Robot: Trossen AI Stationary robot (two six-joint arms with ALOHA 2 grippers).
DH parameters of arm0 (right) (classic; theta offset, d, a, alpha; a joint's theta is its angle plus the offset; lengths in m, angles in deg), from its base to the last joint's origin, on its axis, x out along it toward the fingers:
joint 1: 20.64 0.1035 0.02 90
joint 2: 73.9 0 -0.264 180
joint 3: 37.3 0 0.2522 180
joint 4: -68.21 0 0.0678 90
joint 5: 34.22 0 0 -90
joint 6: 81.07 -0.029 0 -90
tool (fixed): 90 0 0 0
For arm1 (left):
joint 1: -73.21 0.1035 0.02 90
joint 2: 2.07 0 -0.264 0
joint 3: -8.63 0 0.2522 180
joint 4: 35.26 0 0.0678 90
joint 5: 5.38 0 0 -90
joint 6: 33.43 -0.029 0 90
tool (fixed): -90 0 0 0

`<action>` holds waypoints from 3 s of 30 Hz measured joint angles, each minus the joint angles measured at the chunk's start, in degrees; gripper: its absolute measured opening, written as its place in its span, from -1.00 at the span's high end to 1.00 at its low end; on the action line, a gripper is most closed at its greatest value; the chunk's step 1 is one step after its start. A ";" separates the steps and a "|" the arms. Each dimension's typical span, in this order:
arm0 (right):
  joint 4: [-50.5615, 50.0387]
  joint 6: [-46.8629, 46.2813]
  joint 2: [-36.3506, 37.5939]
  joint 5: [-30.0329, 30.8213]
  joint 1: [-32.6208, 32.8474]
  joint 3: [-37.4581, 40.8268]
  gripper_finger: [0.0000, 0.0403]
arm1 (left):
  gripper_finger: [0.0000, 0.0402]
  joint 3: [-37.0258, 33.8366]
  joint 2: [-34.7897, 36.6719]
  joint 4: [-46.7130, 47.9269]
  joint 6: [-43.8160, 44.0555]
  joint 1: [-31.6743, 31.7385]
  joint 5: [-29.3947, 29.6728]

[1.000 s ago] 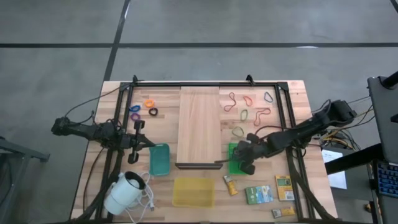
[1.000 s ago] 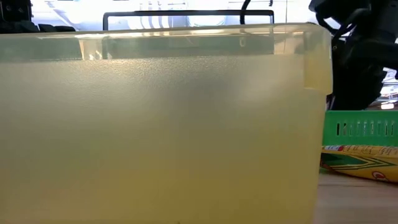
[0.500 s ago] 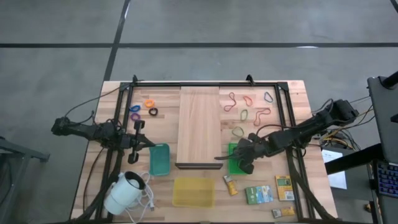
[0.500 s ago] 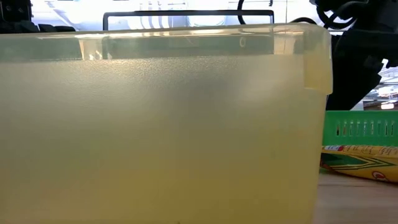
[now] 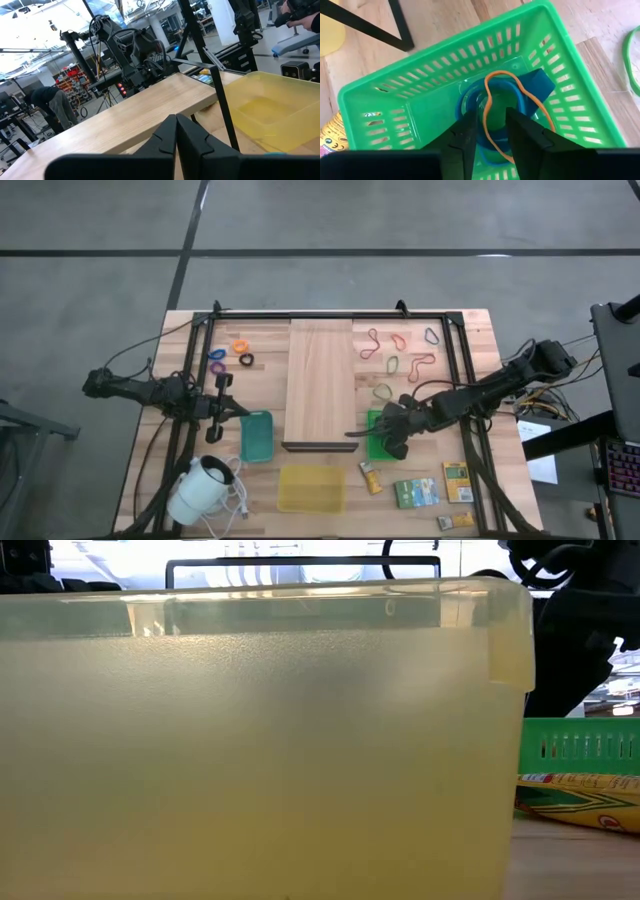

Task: Pick & Place Office Desk Supplies
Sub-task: Put the bottom orange rubber band into the green bin

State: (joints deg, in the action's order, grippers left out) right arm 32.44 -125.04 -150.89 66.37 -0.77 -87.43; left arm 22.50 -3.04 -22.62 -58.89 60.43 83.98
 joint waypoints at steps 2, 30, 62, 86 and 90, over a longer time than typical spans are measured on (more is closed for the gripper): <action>0.04 0.00 0.00 0.00 0.00 0.03 0.44 | 0.94 0.02 0.00 0.00 0.00 0.00 0.00; -11.26 -1.48 16.26 1.55 0.22 0.05 0.41 | 0.94 -0.01 -0.02 0.02 0.00 0.02 0.00; -44.28 12.34 29.88 3.26 0.22 0.05 0.52 | 0.94 0.01 -0.02 0.01 0.00 0.07 0.02; -43.29 -29.03 28.00 5.93 -11.41 -3.49 0.17 | 0.94 0.01 -0.02 0.02 0.00 0.00 0.02; -44.18 -22.23 27.70 2.59 -17.61 -3.49 0.10 | 0.94 0.00 -0.02 0.02 0.00 0.00 0.00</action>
State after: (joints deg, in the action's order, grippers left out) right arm -11.74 -147.27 -123.18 68.97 -18.38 -90.92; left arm 22.49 -3.06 -22.60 -58.89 60.43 83.98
